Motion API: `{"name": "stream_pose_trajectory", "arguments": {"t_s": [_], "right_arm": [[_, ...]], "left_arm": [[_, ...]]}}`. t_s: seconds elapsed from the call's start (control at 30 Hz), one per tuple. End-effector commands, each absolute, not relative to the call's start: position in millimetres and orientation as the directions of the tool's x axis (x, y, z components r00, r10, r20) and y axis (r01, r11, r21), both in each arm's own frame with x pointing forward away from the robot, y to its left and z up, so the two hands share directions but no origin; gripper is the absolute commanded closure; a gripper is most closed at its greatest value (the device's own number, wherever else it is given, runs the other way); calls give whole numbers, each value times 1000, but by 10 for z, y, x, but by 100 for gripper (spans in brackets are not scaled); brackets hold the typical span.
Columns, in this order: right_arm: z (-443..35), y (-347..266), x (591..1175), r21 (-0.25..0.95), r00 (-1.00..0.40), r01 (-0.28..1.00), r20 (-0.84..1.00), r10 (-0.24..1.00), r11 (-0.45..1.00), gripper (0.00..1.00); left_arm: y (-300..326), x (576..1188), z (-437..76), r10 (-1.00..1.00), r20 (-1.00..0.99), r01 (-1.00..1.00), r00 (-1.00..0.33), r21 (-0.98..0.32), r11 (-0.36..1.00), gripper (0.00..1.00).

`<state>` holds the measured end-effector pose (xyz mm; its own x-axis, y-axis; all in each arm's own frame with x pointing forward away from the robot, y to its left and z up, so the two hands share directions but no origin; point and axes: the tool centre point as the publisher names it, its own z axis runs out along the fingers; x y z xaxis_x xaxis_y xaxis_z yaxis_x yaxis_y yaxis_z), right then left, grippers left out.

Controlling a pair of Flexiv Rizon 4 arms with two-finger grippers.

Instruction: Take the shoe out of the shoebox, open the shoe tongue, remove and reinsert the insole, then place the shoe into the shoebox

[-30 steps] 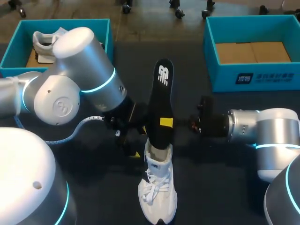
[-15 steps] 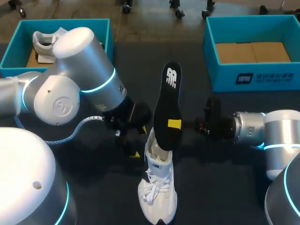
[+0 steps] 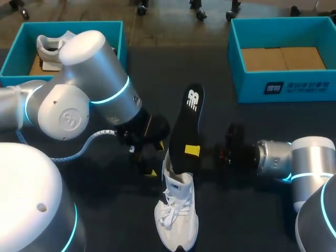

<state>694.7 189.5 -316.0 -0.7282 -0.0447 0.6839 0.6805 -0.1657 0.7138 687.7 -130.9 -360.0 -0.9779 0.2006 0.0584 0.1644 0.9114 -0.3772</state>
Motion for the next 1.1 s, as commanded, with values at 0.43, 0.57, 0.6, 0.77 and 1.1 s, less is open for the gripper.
{"name": "stream_pose_trajectory", "arguments": {"t_s": [0.43, 0.57, 0.6, 0.77, 1.1], "right_arm": [[-2894, 1989, 7012, 744, -751, 652, 661, 13, -144, 100], [-2787, 2026, 7042, 752, -758, 642, 652, 26, -147, 100], [-2768, 2042, 7048, 754, -760, 640, 650, 29, -148, 100], [-2702, 2150, 7072, 768, -768, 626, 637, 64, -137, 100], [-2838, 2202, 7099, 759, -756, 642, 650, 73, -114, 100]], "left_arm": [[-1296, 6865, -3596, 200, 56, 165, -978, -378, 911, 0], [-1296, 6865, -3596, 200, 56, 165, -978, -378, 911, 0], [-1296, 6865, -3596, 200, 56, 165, -978, -378, 911, 0], [-1296, 6865, -3596, 200, 56, 165, -978, -378, 911, 0], [-1296, 6865, -3596, 200, 56, 165, -978, -378, 911, 0]]}}
